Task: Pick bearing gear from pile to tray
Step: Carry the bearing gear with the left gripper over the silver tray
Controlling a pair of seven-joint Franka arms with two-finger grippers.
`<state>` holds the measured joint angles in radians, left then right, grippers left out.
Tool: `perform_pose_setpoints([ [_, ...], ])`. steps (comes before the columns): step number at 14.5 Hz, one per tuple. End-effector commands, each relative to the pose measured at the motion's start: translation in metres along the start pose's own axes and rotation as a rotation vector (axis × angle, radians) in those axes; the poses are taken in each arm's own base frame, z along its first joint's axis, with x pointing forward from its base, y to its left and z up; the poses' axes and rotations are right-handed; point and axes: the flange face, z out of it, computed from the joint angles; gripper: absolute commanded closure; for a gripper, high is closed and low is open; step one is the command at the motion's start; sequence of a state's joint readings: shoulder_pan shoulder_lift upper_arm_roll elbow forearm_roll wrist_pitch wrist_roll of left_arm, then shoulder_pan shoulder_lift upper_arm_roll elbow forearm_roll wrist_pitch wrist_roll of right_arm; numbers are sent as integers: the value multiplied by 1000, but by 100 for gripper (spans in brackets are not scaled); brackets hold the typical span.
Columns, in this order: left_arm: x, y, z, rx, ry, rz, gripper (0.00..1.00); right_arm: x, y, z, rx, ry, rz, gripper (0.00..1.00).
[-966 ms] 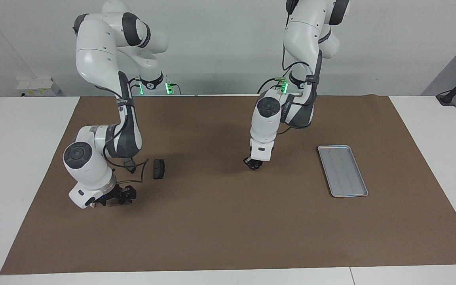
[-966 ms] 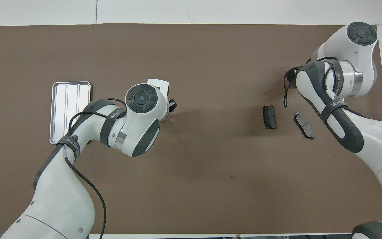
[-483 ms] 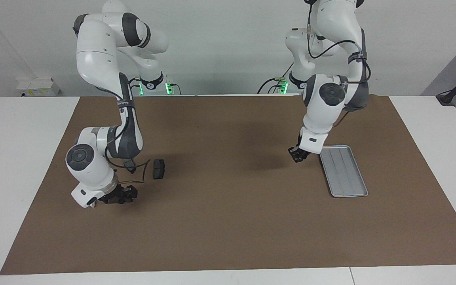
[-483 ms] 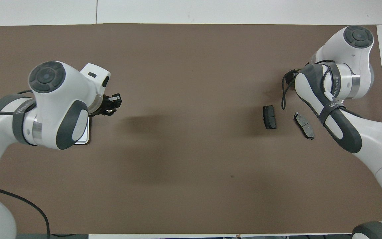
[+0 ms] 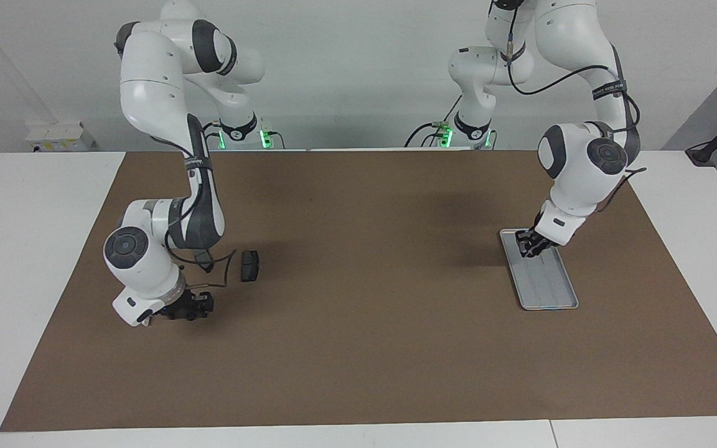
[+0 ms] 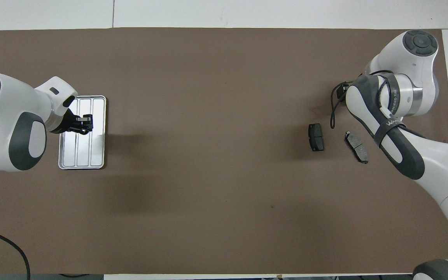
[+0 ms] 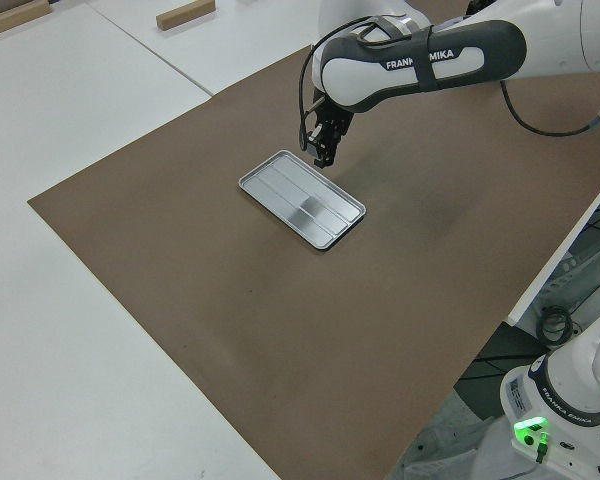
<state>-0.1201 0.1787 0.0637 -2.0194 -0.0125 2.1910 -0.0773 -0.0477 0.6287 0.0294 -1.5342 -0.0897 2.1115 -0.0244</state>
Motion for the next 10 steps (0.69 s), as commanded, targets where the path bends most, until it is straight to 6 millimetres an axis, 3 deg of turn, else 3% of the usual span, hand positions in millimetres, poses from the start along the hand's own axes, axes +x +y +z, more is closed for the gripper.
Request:
perform_pose_setpoints([
  [1, -19, -13, 27, 5, 3, 47, 100, -5, 3, -5, 12, -10, 12, 34],
  [5, -29, -32, 40, 4, -4, 29, 100, -7, 9, -4, 7, -24, 9, 53],
  [10, -33, -40, 43, 4, -7, 15, 100, -7, 8, -3, 6, -30, -8, 79],
])
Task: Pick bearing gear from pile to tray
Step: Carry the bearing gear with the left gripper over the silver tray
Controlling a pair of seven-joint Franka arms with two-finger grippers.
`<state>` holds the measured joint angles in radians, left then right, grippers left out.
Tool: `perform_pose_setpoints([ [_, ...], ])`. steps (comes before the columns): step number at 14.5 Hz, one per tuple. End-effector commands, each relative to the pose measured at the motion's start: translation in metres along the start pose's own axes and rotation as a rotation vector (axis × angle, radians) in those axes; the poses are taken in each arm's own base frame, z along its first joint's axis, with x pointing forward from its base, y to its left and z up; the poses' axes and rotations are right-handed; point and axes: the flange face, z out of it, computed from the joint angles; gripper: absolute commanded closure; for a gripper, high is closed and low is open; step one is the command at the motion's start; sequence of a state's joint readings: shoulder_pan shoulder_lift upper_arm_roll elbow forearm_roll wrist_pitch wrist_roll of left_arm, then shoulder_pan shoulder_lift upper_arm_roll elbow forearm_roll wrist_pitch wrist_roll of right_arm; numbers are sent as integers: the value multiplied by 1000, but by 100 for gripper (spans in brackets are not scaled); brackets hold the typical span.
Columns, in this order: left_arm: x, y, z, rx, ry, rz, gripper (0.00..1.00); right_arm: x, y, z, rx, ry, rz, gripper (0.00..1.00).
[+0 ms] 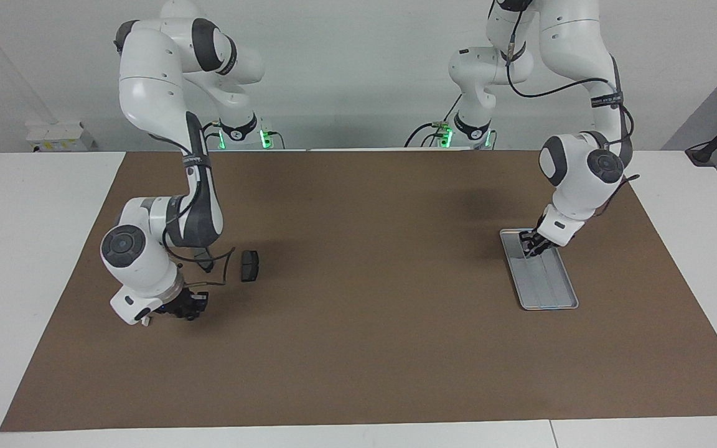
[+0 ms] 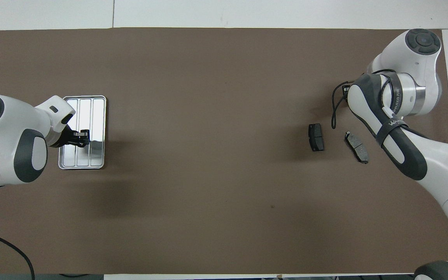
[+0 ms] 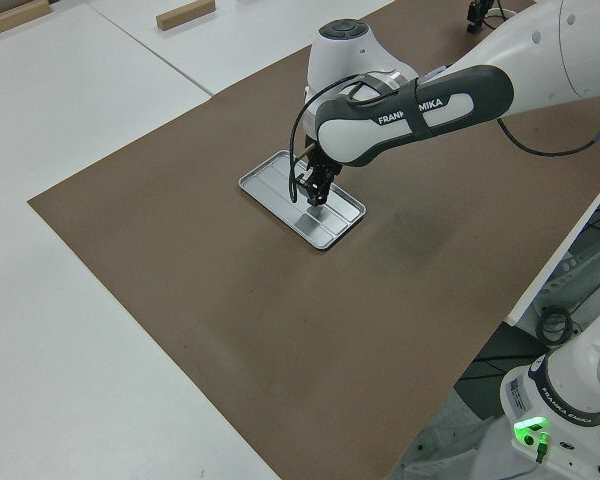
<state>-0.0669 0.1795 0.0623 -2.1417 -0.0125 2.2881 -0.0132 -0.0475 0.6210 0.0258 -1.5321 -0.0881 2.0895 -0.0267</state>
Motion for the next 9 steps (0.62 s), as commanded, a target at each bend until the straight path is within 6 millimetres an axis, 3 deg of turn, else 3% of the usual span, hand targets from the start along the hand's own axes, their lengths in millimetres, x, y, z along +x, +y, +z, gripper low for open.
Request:
perform_pose_setpoints([
  [1, -11, -10, -1, 3, 25, 1, 100, -5, 6, 1, 7, -18, -11, 84],
  [3, -17, -10, 7, 3, 34, -4, 99, -5, 6, 1, 8, -18, -15, 90],
  [7, -21, -7, 12, 2, 51, -1, 70, -3, 2, -5, 2, -6, -24, 100],
  [9, -19, -9, 9, 2, 54, 2, 18, -1, -5, -15, 2, -17, -31, 100],
])
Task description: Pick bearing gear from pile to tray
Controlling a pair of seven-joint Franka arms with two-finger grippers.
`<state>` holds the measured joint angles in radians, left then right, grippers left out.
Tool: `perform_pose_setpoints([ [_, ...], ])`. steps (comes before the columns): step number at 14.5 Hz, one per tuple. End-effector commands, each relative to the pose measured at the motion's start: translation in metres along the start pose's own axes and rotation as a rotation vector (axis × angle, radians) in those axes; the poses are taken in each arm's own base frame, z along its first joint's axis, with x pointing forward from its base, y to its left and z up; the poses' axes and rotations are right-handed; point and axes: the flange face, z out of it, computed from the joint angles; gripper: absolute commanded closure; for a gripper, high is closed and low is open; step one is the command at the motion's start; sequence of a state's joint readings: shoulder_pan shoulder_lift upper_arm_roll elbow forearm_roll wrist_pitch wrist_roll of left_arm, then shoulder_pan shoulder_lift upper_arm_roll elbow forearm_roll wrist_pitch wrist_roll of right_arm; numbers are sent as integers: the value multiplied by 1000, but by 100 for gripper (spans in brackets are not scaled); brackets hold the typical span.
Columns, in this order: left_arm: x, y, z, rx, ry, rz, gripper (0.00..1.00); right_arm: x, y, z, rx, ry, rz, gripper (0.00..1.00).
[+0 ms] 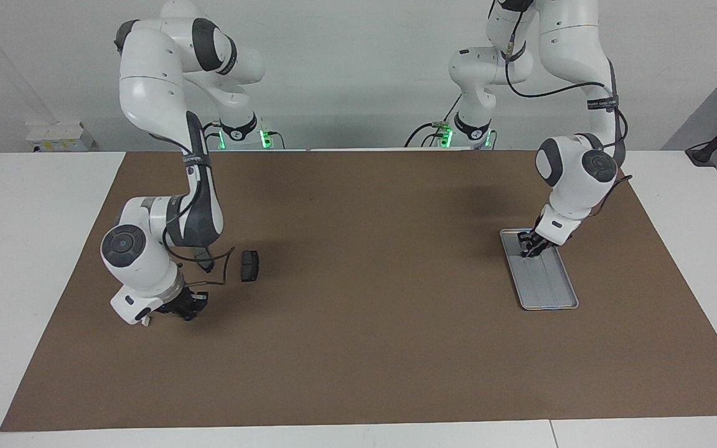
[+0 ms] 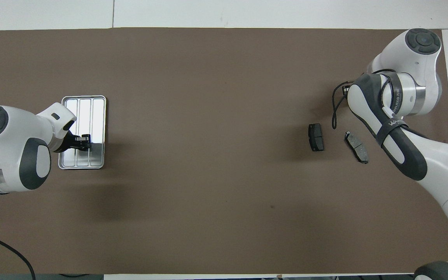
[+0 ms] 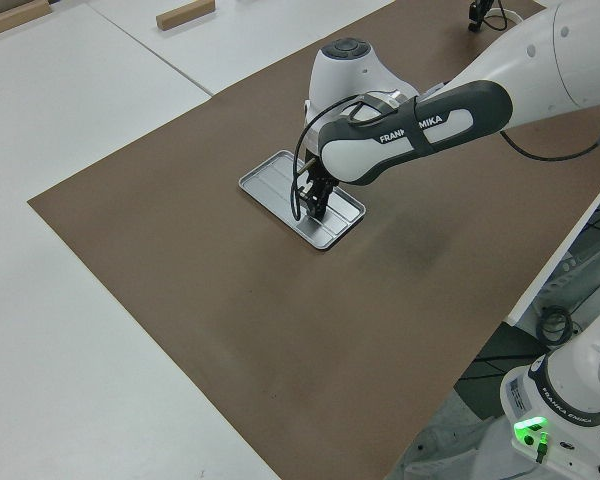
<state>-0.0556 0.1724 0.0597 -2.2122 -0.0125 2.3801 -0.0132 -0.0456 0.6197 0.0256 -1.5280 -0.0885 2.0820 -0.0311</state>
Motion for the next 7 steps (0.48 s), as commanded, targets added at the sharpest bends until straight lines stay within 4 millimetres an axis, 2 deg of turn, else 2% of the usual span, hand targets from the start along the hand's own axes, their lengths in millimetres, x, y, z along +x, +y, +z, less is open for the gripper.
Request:
perform_pose_setpoints([
  [1, -6, -4, -10, 3, 26, 11, 17, 1, -13, -21, 0, -28, -34, 100],
  [3, 6, -2, -23, 2, 49, 4, 15, 5, -21, -48, -5, -49, -31, 100],
  [5, 18, 4, -45, -1, 49, 7, 14, 6, -36, -72, -11, -66, -13, 100],
  [7, 28, 10, -69, -4, 24, -12, 12, 5, -60, -88, -20, -76, 12, 100],
])
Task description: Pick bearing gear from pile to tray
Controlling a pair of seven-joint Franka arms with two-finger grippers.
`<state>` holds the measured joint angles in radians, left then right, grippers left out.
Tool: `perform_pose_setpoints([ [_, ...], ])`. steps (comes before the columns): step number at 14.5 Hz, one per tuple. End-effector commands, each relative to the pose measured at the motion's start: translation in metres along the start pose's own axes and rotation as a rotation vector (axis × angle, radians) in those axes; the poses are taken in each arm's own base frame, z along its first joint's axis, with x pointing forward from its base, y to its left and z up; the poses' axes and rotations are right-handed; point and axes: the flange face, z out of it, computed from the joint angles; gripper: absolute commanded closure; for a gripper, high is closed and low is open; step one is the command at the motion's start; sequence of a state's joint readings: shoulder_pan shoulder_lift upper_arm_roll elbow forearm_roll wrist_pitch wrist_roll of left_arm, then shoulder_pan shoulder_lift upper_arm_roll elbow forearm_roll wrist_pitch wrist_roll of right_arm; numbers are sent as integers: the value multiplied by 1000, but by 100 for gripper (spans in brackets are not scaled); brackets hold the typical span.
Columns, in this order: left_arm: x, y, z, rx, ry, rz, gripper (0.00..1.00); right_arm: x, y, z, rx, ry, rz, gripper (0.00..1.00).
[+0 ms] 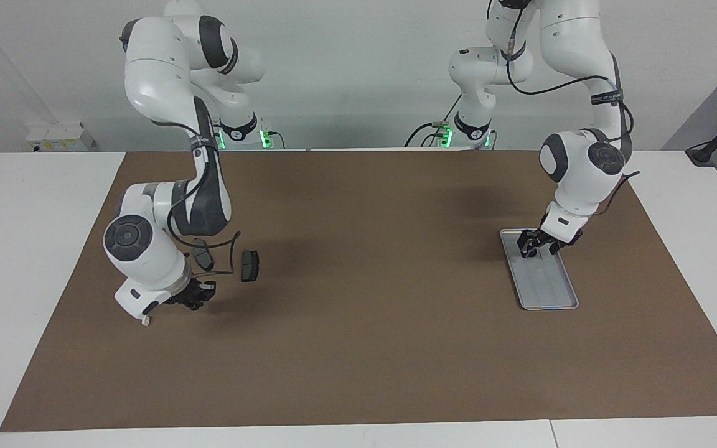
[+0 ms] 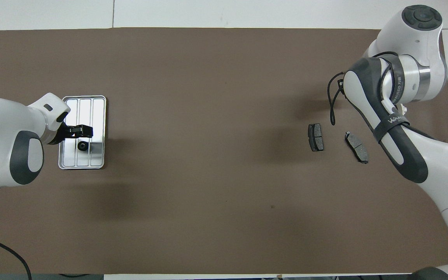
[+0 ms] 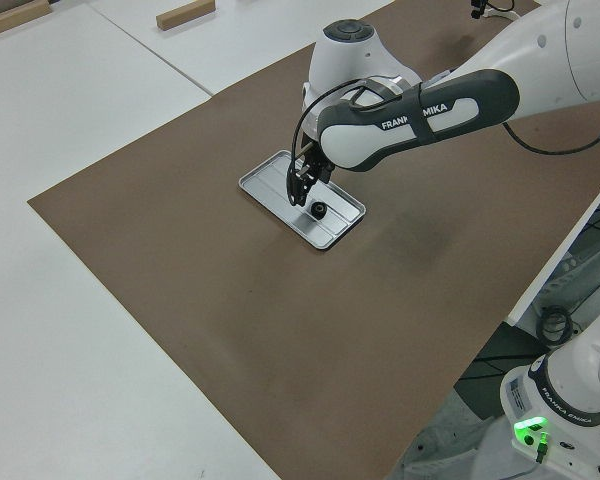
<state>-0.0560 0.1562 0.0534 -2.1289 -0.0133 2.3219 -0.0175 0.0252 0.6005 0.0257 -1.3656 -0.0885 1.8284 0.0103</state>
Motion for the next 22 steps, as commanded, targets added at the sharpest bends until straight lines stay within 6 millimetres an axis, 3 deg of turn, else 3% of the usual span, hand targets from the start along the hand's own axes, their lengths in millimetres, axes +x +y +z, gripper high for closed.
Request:
perform_pose_setpoints([
  [1, 14, 11, -40, 0, -25, -51, 9, -3, -34, -33, -8, -4, 44, 100],
  [4, 13, 43, -48, 0, -37, -123, 7, -18, -92, -74, 22, 0, 139, 100],
  [7, 9, 70, -48, 1, -39, -163, 0, -33, -158, -101, 48, -4, 249, 100],
  [11, 0, 83, -53, 13, -81, -218, 0, -58, -243, -115, 67, 12, 388, 100],
  [12, -2, 83, -55, 15, -85, -236, 0, -66, -272, -119, 72, 26, 425, 100],
  [14, -5, 94, -56, 18, -90, -245, 0, -78, -314, -115, 72, 34, 487, 100],
  [18, 1, 95, -61, 10, -65, -254, 0, -101, -401, -88, 102, 63, 615, 100],
  [22, 13, 92, -78, -2, -25, -257, 0, -117, -461, -50, 116, 81, 693, 100],
])
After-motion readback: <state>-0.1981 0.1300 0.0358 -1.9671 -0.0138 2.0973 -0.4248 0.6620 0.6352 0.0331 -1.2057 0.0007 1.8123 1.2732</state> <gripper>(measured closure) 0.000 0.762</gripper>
